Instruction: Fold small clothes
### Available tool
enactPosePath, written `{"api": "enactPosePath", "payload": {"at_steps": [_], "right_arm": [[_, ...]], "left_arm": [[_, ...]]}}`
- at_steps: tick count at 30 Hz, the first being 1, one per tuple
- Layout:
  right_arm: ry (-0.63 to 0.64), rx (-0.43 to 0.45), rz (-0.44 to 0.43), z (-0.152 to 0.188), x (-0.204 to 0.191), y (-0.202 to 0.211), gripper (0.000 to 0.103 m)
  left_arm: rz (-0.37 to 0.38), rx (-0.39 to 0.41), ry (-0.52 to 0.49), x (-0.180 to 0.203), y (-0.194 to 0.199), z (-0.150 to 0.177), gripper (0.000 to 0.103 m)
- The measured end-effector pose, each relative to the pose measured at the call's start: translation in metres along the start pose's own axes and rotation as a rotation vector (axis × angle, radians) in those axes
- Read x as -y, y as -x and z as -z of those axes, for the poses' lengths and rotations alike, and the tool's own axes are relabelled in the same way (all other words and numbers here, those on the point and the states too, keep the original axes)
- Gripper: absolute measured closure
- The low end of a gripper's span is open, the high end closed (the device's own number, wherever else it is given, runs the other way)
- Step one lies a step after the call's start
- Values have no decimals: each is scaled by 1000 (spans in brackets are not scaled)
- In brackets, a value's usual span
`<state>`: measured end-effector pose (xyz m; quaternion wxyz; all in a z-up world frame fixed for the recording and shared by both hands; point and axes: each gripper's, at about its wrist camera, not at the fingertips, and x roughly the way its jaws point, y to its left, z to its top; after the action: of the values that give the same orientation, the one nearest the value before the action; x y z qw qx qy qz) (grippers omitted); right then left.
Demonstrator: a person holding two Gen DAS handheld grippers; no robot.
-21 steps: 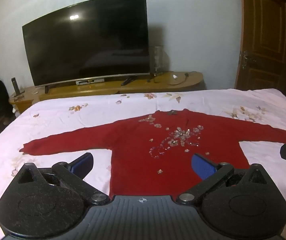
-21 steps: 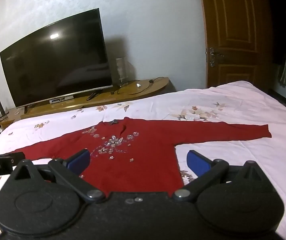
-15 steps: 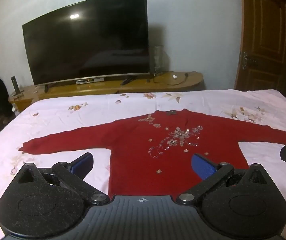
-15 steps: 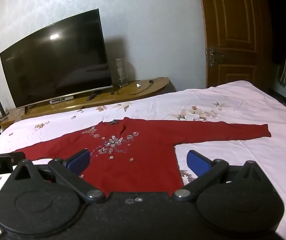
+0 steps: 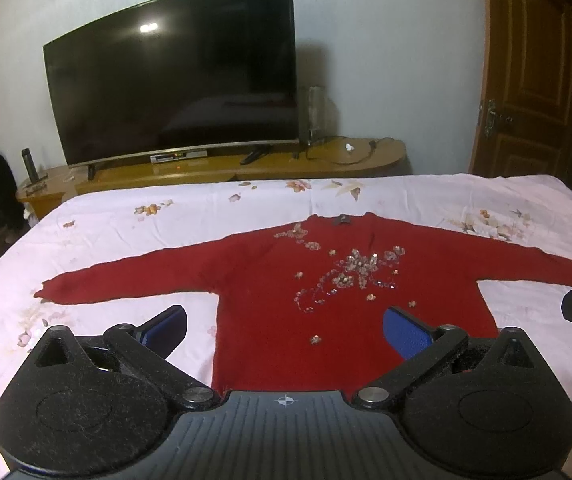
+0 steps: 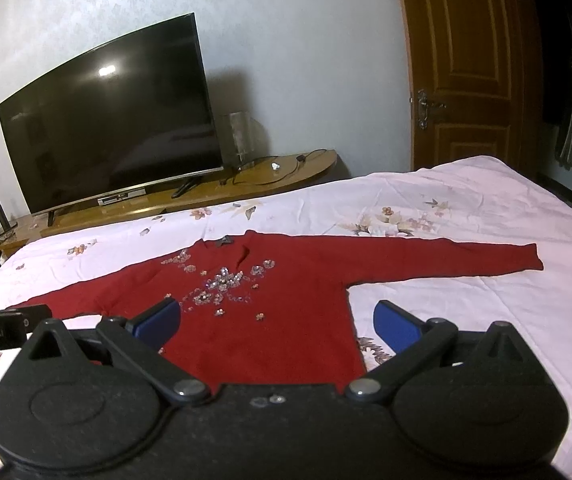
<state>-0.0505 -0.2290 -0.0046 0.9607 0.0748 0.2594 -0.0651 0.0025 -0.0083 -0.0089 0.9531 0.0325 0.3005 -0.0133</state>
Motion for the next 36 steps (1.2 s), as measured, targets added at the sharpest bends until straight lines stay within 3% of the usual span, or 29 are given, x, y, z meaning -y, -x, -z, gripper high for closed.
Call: {"api": "enactPosePath", "payload": {"at_steps": [19,36], "right_arm": [[-7,-17,1,1,-3,-10,0],[-29,-56,31,-1,12,-38,0]], "left_arm": [[18,-4,32,-3,-11,0,0],[5,-30,40,5,-49,-9,0]]}}
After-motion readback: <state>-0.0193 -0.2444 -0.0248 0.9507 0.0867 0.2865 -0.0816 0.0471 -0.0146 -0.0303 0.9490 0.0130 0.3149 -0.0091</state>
